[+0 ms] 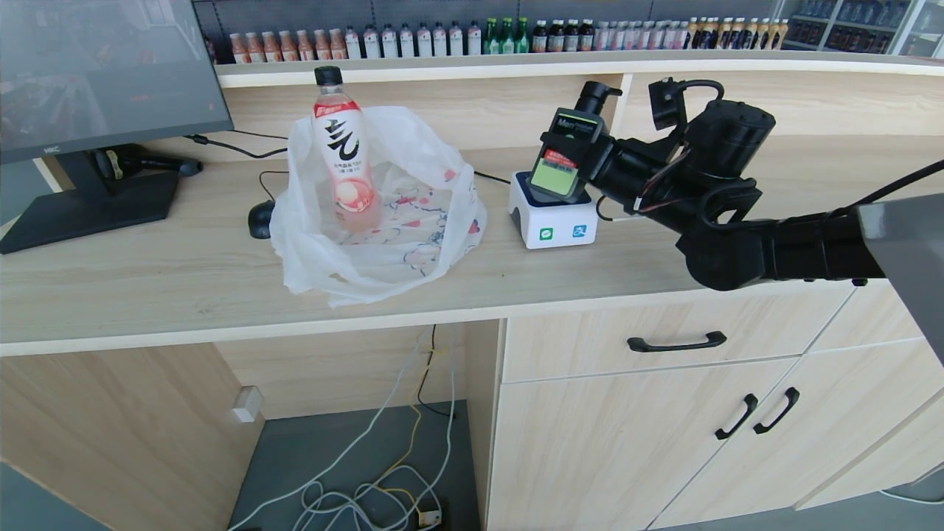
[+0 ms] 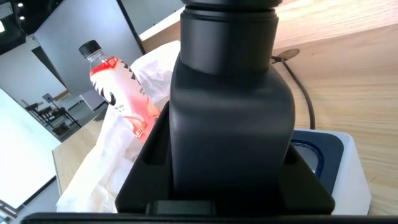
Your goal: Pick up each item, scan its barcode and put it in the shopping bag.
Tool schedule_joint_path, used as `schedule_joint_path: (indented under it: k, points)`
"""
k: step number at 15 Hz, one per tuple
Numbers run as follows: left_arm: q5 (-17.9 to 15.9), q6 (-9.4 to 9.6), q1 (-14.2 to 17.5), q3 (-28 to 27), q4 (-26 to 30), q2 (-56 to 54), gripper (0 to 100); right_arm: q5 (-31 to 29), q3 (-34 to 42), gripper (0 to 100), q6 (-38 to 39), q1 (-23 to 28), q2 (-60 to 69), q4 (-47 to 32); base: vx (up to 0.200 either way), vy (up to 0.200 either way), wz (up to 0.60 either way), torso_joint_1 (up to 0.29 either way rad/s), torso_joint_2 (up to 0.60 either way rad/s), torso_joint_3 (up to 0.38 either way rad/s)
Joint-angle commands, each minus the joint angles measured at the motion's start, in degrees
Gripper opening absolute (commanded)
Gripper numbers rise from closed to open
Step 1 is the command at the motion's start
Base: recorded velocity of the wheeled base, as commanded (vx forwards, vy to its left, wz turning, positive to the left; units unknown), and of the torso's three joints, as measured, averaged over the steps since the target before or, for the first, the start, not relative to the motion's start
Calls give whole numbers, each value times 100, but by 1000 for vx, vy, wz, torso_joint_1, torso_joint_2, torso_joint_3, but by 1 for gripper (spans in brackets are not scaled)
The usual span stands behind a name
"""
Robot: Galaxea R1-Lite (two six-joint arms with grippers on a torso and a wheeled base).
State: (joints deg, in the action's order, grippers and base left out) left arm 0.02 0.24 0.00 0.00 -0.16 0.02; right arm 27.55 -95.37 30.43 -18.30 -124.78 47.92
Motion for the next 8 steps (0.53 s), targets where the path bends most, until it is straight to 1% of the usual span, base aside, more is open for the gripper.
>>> schedule_joint_path:
  k: [1, 4, 8]
  points:
    - [6, 2, 0, 0, -2, -2, 100, 5, -184, 0, -2, -25, 33, 24, 0, 0, 0, 0, 0, 0]
    - [6, 2, 0, 0, -2, -2, 100, -4, -272, 0, -11, -25, 165, 24, 0, 0, 0, 0, 0, 0]
    - [6, 2, 0, 0, -2, -2, 100, -22, -202, 0, -142, -25, 525, 15, 0, 0, 0, 0, 0, 0]
